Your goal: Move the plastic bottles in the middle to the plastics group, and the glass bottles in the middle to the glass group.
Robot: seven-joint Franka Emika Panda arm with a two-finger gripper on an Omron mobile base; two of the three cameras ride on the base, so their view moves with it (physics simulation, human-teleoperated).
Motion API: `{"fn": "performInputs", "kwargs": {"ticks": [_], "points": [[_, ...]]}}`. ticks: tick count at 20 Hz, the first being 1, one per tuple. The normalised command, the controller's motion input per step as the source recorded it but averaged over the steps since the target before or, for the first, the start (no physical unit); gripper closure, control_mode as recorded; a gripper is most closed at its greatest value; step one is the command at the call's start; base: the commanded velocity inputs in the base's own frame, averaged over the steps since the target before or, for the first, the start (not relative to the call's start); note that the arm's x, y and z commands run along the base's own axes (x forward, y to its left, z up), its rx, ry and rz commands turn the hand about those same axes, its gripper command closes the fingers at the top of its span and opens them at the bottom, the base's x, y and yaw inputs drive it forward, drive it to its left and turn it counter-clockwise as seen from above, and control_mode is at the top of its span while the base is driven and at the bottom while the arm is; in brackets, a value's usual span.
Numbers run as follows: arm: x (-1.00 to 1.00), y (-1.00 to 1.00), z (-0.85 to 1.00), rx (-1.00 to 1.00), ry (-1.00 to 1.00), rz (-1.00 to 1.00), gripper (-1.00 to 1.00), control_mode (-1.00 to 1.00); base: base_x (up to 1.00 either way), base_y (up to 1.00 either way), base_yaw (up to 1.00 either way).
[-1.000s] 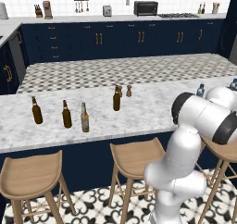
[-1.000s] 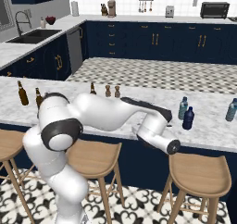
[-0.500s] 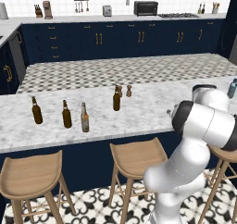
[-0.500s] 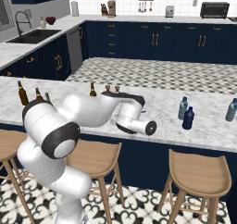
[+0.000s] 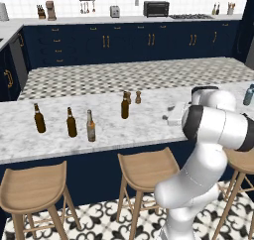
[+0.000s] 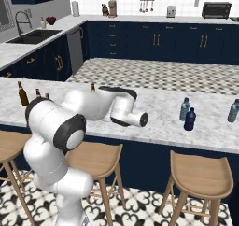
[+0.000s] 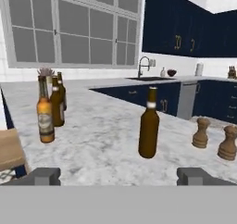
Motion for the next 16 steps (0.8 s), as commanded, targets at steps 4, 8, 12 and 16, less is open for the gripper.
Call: {"fn": "performInputs", "kwargs": {"ticks": [4,8,12,16], "points": [[0.25,0.65,0.0,0.0,-0.24,0.2,-1.0,-1.0,0.0,0.0,0.0],[0.36,0.61,0.01,0.0,-0.1,0.16,-1.0,-1.0,0.0,0.0,0.0],[0.37,0.55,0.05,0.0,0.0,0.18,-1.0,-1.0,0.0,0.0,0.0],[0.5,0.44,0.0,0.0,0.0,0.11,-1.0,-1.0,0.0,0.0,0.0]]}}
